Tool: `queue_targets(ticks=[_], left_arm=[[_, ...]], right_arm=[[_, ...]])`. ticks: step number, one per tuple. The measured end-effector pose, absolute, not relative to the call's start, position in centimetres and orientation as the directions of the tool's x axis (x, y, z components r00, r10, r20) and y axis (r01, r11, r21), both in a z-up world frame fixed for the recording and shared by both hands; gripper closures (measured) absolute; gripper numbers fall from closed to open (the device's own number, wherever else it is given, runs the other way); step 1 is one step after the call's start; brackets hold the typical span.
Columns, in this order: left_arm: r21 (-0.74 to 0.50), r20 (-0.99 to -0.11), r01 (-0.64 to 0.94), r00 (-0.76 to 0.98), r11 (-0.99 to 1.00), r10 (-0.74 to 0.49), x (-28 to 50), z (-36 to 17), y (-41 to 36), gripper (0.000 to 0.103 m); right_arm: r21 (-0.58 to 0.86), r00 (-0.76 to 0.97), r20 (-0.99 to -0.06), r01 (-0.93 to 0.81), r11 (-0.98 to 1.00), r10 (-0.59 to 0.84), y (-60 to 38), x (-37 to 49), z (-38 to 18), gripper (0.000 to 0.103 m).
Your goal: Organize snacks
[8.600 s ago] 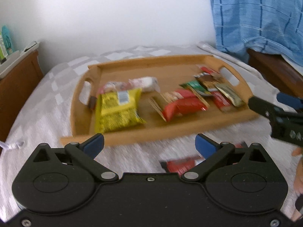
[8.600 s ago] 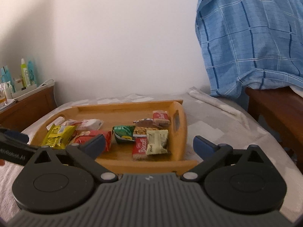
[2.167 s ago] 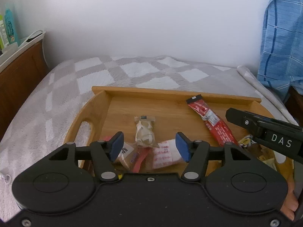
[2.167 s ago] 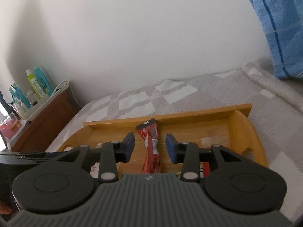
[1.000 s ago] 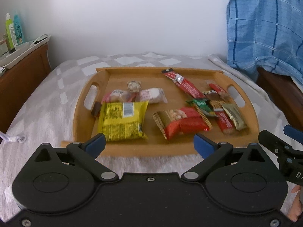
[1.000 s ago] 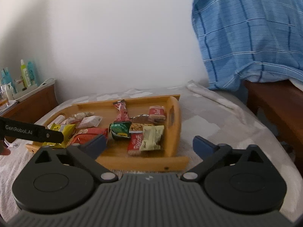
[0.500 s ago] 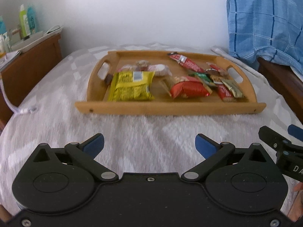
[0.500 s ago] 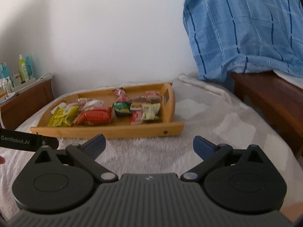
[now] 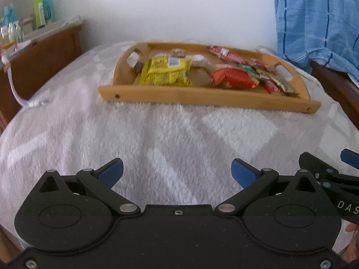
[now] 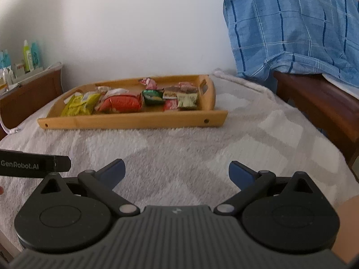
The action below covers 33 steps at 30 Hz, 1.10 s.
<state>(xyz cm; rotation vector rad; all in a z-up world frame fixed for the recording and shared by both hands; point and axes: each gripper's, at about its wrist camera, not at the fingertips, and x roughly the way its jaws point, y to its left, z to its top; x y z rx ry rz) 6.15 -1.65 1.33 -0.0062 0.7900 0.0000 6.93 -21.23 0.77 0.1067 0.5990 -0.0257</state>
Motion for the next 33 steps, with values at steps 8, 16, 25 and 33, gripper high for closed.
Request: queue_targets(ticks=[8, 16, 25, 33], left_arm=[[0.011, -0.721, -0.007, 0.693, 1.0, 0.012, 6.0, 0.2, -1.7, 0.0], [0.008, -0.72, 0.002, 0.693, 1.0, 0.005, 6.3, 0.1, -1.5, 0.0], [0.01, -0.709, 0.012, 0.705, 1.0, -0.002, 6.2, -0.1, -1.4, 0.0], [0.008, -0.71, 0.01, 0.704, 1.0, -0.002, 6.2, -0.1, -1.5, 0.0]], right_arm=[[0.078, 0.802, -0.597, 0.057, 0.995, 0.001, -20.7, 7.7, -0.2, 0.0], [0.029, 0.796, -0.605, 0.058, 0.998, -0.029, -19.9, 8.2, -1.1, 0.0], [0.014, 0.804, -0.593, 0.072, 0.997, -0.05, -19.6, 8.2, -1.5, 0.0], [0.002, 0.81, -0.584, 0.064, 0.998, -0.051, -19.5, 8.2, -1.7, 0.0]])
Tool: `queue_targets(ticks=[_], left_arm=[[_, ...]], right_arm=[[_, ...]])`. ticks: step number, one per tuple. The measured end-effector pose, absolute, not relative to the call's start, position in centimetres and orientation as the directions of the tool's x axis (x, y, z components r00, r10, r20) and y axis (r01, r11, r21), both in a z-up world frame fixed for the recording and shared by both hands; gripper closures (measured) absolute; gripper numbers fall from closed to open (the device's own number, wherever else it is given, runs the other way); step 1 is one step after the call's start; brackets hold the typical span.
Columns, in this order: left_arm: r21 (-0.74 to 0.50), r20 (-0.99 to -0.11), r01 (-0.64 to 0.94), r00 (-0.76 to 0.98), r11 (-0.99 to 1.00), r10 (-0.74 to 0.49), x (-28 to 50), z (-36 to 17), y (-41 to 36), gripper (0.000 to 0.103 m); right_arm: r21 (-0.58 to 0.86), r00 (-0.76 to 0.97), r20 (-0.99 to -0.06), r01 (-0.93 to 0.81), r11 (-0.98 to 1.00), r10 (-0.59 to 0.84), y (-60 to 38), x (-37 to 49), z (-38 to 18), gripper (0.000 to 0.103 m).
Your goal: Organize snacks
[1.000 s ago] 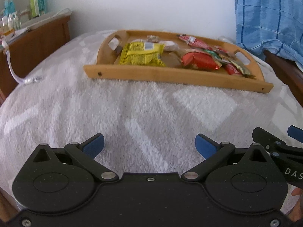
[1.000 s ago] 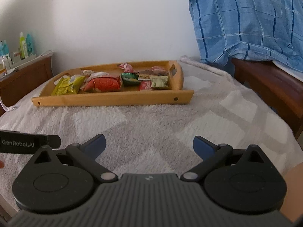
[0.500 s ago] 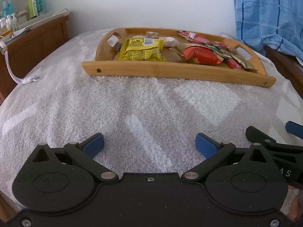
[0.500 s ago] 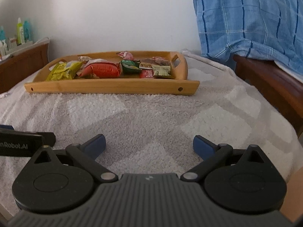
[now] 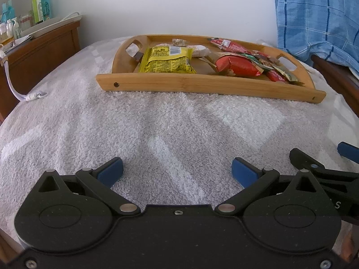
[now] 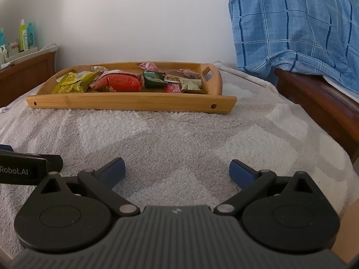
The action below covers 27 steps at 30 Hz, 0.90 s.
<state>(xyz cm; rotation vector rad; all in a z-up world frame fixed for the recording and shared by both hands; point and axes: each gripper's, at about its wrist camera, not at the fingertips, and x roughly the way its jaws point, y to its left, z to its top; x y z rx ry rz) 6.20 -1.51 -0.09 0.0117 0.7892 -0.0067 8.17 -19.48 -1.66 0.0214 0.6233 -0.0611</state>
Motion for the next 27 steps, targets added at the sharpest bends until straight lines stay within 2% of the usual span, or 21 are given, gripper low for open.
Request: queue_targets(ticks=[27], left_arm=[[0.015, -0.72, 0.031, 0.693, 0.999, -0.011, 6.41, -0.1, -1.38, 0.0]], right_arm=[[-0.005, 0.813, -0.581, 0.051, 0.999, -0.045, -19.52, 8.15, -1.68, 0.0]])
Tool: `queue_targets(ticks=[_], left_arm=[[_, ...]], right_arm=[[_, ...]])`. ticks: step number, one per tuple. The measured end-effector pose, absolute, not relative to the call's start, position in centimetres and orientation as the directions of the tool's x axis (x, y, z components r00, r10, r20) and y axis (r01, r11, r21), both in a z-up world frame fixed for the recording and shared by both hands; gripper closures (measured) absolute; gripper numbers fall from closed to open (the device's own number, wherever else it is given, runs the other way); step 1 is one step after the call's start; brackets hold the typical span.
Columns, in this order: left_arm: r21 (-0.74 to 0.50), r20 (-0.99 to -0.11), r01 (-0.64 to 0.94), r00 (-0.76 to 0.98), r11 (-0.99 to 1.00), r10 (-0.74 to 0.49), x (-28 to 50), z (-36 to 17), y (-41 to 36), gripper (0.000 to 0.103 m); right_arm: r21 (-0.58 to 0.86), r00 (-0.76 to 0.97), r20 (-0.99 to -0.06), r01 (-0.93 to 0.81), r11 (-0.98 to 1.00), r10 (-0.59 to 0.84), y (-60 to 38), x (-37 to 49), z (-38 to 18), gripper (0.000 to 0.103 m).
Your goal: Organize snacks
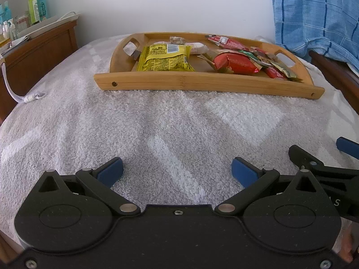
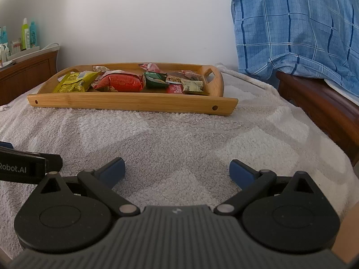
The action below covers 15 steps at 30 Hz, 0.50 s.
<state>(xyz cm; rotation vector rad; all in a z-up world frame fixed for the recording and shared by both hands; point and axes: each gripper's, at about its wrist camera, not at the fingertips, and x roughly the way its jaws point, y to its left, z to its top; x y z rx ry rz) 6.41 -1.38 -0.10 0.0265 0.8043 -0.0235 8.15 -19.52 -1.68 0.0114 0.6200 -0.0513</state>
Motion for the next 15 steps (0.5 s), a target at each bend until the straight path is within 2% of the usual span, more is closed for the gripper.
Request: queue_targets(ticks=[15], left_arm=[[0.021, -0.722, 0.036, 0.692, 0.999, -0.01, 6.41, -0.17, -1.44, 0.0]], right_arm=[[-0.012, 0.814, -0.58, 0.047, 0.999, -0.046, -19.41, 8.2, -1.72, 0.0]])
